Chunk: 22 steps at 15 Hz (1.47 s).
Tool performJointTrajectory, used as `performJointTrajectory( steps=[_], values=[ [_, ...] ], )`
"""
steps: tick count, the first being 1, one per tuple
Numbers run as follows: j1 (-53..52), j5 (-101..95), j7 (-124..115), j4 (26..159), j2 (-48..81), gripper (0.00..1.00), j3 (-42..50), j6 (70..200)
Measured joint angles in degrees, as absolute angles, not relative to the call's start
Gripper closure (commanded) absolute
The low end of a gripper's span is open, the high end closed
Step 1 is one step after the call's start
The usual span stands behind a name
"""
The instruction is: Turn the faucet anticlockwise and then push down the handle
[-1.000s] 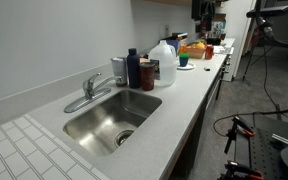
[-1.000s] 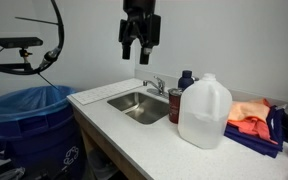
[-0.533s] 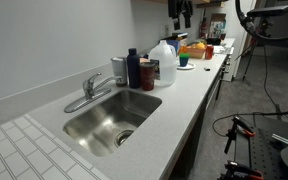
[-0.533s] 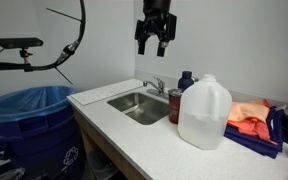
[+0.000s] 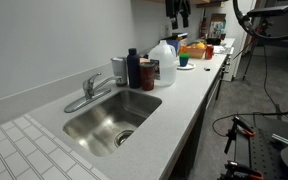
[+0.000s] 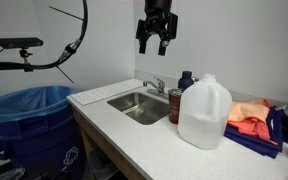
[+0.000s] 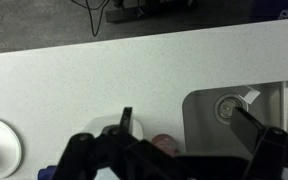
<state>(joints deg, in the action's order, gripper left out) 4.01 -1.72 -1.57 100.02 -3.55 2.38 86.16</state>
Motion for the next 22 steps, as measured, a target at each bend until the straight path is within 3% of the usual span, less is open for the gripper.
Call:
performJointTrajectory(
  steps=[6,22],
  values=[
    [3.83,-0.83,-1.61,100.76,-3.60,0.00,2.18,87.92],
    [-3.76,3.01,-4.39,106.49,-2.33,0.00,-5.21,109.74]
  ],
)
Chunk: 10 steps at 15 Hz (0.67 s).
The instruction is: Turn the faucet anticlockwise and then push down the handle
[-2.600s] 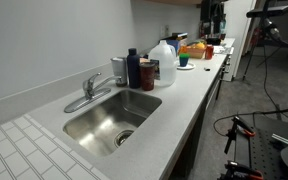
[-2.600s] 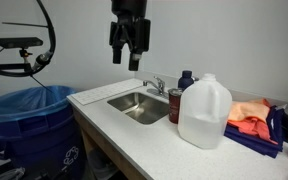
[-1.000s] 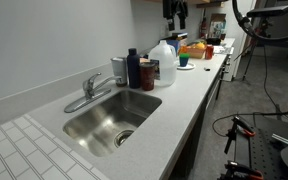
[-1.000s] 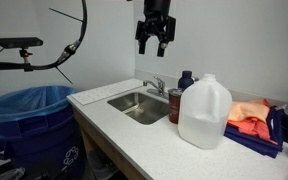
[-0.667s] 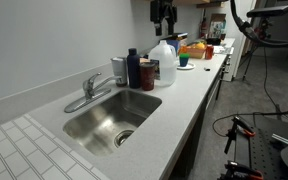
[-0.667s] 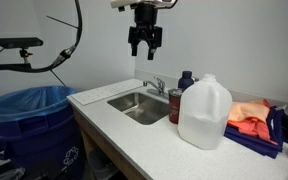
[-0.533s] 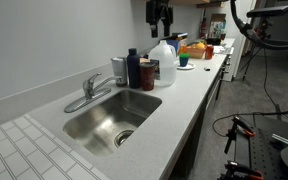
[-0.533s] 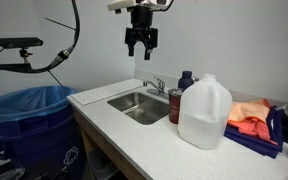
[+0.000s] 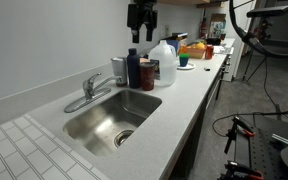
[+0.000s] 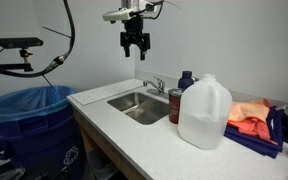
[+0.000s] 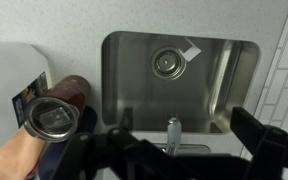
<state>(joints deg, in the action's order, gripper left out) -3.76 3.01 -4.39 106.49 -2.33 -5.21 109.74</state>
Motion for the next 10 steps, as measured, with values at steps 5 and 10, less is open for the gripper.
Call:
performJointTrajectory(
  steps=[5,10],
  values=[
    [-5.01,1.37,-7.40,107.59,0.21,0.00,-6.50,117.13],
    [-5.56,1.24,-8.76,108.32,1.02,0.00,-6.78,118.36]
  ],
)
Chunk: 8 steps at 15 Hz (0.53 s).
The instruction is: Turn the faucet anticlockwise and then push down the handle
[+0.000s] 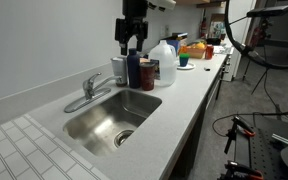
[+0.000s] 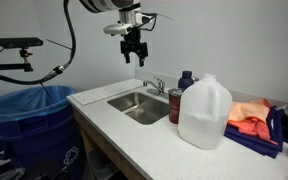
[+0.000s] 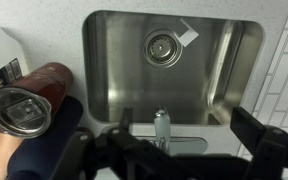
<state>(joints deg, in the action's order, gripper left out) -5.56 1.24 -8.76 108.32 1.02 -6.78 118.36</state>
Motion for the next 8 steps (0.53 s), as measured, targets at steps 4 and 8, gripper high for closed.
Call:
performJointTrajectory(
  steps=[4,8],
  values=[
    [-5.56,1.24,-8.76,108.32,1.01,0.00,-6.78,118.36],
    [-5.59,1.24,-8.88,108.36,1.29,0.00,-6.80,118.71]
  ],
)
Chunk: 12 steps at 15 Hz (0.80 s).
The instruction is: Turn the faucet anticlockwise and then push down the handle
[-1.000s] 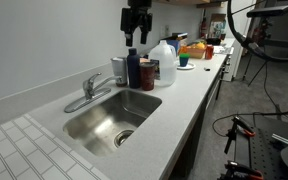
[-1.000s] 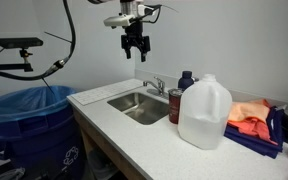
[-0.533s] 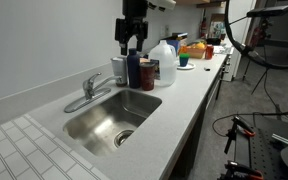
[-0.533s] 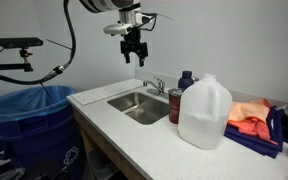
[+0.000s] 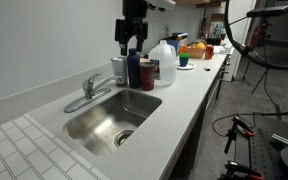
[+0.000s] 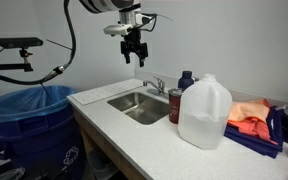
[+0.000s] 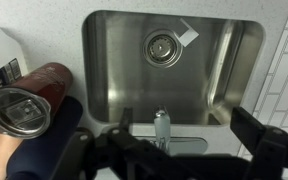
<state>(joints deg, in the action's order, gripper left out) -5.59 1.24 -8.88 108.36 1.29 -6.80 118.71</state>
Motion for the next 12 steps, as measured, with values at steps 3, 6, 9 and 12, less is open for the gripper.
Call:
performJointTrajectory(
  steps=[3,6,9,12],
  values=[
    [-5.60,1.21,-9.47,108.36,2.95,0.00,-6.66,121.79],
    [-5.57,1.16,-10.08,108.23,4.77,0.00,-6.26,125.15],
    [-5.57,1.18,-10.12,108.17,6.08,0.00,-6.16,127.98],
    [-6.02,1.26,-10.12,108.18,7.65,0.00,-6.69,131.64]
  ],
)
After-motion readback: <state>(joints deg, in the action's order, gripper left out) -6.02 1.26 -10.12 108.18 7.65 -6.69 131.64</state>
